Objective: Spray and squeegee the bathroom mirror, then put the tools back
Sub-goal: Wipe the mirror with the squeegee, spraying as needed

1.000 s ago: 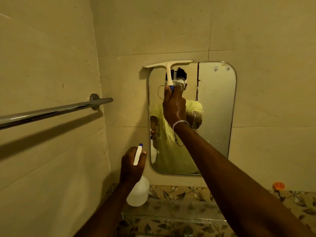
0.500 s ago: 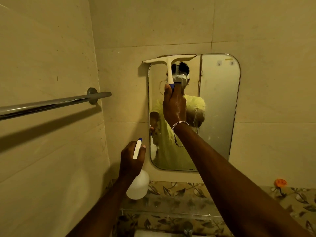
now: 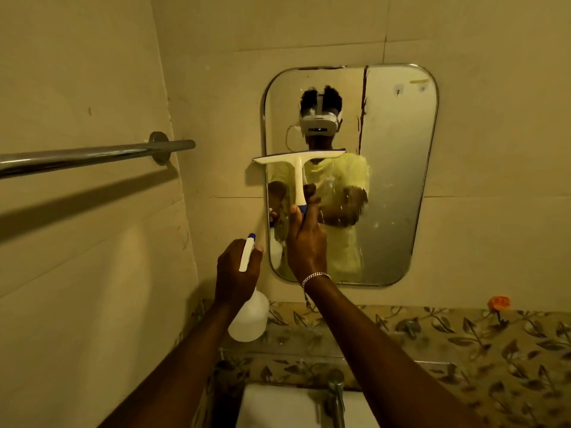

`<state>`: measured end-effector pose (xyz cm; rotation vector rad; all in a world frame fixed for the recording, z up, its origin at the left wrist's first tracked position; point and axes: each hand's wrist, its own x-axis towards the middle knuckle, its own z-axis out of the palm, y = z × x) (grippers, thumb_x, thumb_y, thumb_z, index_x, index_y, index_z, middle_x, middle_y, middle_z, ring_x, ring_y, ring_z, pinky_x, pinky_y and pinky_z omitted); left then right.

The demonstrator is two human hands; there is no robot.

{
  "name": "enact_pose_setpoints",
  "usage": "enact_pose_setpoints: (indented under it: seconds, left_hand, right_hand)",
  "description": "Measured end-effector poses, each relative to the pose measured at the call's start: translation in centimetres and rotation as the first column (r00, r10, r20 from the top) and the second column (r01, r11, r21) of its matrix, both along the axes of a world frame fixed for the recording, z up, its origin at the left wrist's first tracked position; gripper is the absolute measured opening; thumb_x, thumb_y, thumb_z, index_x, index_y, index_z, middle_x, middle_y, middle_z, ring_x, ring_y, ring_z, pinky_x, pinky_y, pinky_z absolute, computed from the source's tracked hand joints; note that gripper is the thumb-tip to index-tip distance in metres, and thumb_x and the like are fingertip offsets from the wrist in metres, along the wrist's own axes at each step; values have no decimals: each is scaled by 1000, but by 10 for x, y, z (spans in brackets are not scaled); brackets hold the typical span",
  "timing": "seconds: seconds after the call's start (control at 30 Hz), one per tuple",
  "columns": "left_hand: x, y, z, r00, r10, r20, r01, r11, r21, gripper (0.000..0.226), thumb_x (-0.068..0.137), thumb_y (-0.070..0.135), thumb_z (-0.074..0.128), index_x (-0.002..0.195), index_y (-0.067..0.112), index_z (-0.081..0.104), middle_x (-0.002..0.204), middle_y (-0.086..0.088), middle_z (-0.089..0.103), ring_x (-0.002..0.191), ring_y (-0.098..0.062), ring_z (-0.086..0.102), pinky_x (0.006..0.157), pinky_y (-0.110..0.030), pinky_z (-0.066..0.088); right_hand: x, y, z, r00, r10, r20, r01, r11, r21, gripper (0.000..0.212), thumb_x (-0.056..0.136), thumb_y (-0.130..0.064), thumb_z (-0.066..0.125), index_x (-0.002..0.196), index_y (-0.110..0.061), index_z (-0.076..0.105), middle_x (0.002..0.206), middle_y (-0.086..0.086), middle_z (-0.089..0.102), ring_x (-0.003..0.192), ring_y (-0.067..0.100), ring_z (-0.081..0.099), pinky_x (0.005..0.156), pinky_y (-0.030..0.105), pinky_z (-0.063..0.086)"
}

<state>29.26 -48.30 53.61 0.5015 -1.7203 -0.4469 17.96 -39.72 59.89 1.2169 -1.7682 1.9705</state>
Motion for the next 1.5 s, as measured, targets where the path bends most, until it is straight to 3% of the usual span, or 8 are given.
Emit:
enact_pose_setpoints:
  seconds: [0.13, 0.27, 0.43, 0.57, 0.8, 1.13, 1.4, 1.5]
  left_hand:
    - [1, 0, -6, 999, 34, 24, -35, 999, 25, 24, 95, 29, 61, 96, 5, 65, 81, -6, 64, 71, -12, 61, 62, -19, 49]
    - [-1, -2, -9, 999, 37, 37, -38, 999, 21, 23, 95, 30, 61, 96, 7, 65, 81, -6, 63, 72, -14, 62, 62, -25, 54]
    - [-4, -2, -8, 998, 51, 32, -52, 999, 16, 30, 93, 35, 61, 104, 7, 67, 87, 4, 63, 72, -1, 60, 65, -7, 48]
    - [-1, -3, -7, 998, 54, 39, -54, 998, 14, 32, 93, 35, 61, 105, 6, 68, 89, 6, 62, 73, 3, 60, 63, -1, 46]
    - [7, -6, -12, 997, 59, 44, -60, 998, 19, 30, 94, 34, 59, 99, 5, 66, 84, -2, 64, 72, -6, 61, 63, -4, 45]
    - [8, -6, -20, 995, 81, 60, -84, 995, 51, 27, 95, 31, 63, 103, 5, 67, 86, -1, 63, 71, -5, 60, 65, -11, 48]
    - [7, 1, -20, 997, 47, 66, -50, 997, 55, 33, 94, 37, 58, 97, 5, 66, 81, -6, 64, 71, -14, 62, 62, -17, 49]
    - [3, 1, -20, 997, 51, 61, -54, 998, 46, 28, 94, 34, 61, 96, 6, 65, 80, -4, 64, 70, -12, 62, 61, -20, 52]
  right_hand:
    - [1, 6, -49, 999, -35, 33, 33, 997, 66, 30, 109, -40, 39, 129, -20, 45, 78, 2, 65, 62, 16, 64, 51, 37, 54]
    - [3, 10, -88, 997, -38, 65, 30, 993, 112, 32, 107, -44, 39, 126, -20, 49, 70, -9, 58, 55, 7, 58, 46, 27, 47]
    - [8, 13, -121, 993, -86, 84, 71, 982, 174, 22, 107, -43, 41, 110, -23, 49, 68, -10, 57, 54, 4, 56, 43, 12, 36]
    - [16, 15, -149, 992, -85, 97, 64, 978, 198, 19, 107, -39, 43, 108, -21, 49, 63, -10, 53, 47, 3, 52, 40, 14, 40]
    - [28, 22, -205, 980, -93, 174, 40, 957, 288, 8, 106, -38, 44, 102, -31, 44, 65, -6, 56, 50, 7, 53, 42, 16, 40]
    - [37, 36, -233, 956, -125, 267, 15, 925, 380, 10, 106, -42, 43, 107, -32, 45, 69, 0, 61, 55, 14, 61, 50, 36, 56]
    - [34, 53, -239, 921, -123, 370, -49, 904, 425, 25, 106, -42, 43, 113, -20, 53, 70, 2, 62, 55, 12, 60, 47, 27, 51]
    - [29, 63, -234, 932, -123, 340, -44, 895, 443, 28, 104, -48, 41, 110, -24, 53, 66, -2, 61, 49, 6, 58, 41, 12, 39]
